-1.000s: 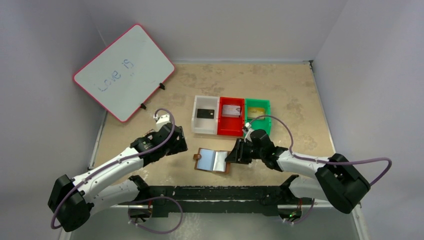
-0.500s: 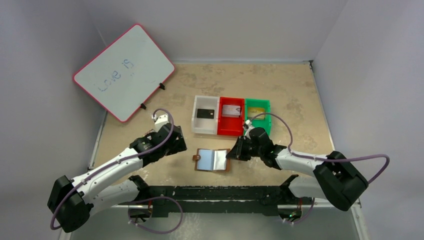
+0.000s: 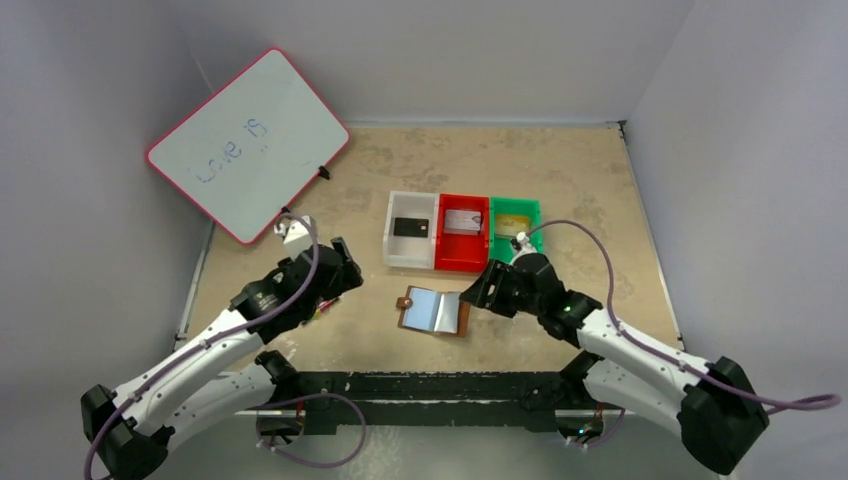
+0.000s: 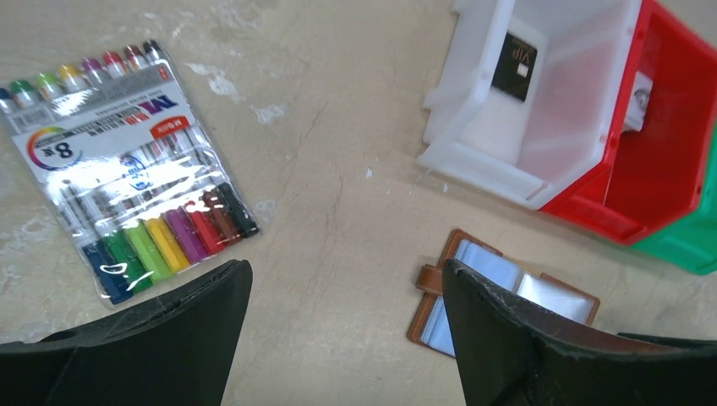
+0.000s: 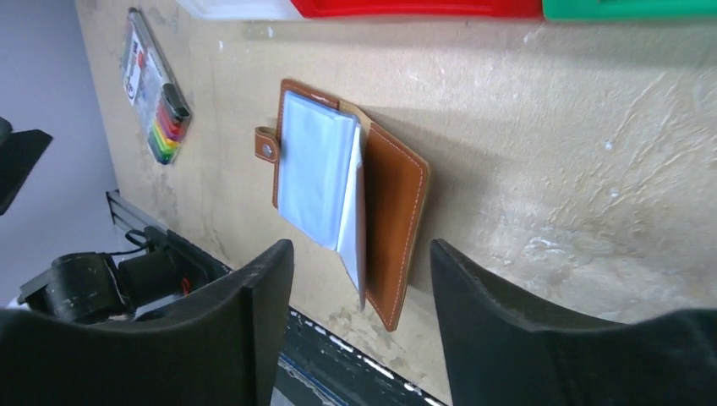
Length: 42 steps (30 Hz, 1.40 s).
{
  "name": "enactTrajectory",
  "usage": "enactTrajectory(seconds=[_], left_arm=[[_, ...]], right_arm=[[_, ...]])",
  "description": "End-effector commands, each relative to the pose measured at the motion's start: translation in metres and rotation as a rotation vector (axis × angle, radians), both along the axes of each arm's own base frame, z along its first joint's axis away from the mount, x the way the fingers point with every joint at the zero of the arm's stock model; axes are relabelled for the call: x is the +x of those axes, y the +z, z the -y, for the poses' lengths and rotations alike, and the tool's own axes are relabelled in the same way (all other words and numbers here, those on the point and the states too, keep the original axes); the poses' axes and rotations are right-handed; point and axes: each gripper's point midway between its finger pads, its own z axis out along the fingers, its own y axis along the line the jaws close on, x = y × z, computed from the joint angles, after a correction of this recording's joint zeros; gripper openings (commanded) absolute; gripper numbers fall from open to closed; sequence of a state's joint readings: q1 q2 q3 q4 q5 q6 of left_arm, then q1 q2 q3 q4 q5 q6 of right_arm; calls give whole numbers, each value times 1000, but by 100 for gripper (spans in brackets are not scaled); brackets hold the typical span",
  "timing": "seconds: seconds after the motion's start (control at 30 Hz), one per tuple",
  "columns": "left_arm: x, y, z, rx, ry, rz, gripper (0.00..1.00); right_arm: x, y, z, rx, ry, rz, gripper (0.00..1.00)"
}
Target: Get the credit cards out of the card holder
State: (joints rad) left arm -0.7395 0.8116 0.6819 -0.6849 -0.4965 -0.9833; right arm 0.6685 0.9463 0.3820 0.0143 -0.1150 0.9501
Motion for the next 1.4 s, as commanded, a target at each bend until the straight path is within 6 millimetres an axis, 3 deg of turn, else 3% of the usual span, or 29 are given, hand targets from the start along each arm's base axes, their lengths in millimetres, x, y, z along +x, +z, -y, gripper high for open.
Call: enactTrajectory(seconds=[0.0, 0.23, 0.33, 0.57, 0.67, 0.83, 1.07, 1.2, 1.3, 1.37], left_arm=[[11, 46, -26, 7, 127, 136, 83], [14, 94, -60, 58, 260, 254, 84], [15, 119, -76, 84, 335, 317, 85], [17, 179, -109, 186, 477, 434, 86], [14, 202, -126, 276, 537, 467, 86], [10, 224, -138, 321, 601, 491, 87], [11, 220, -138, 311, 619, 487, 87], [11, 217, -137, 330, 614, 468, 88], [10, 215, -137, 341, 611, 458, 88], [10, 215, -137, 346, 610, 456, 88]], right_arm=[[15, 41, 11, -39, -53, 93, 67], [36, 100, 28, -120, -101, 264, 90], [53, 136, 43, -186, -166, 363, 99], [81, 218, 80, -337, -305, 580, 100], [85, 242, 92, -388, -334, 653, 100], [86, 260, 123, -475, -461, 698, 100], [82, 269, 158, -553, -617, 719, 100], [76, 266, 216, -759, -815, 629, 100], [86, 283, 219, -730, -778, 688, 100], [96, 282, 217, -746, -749, 686, 100]])
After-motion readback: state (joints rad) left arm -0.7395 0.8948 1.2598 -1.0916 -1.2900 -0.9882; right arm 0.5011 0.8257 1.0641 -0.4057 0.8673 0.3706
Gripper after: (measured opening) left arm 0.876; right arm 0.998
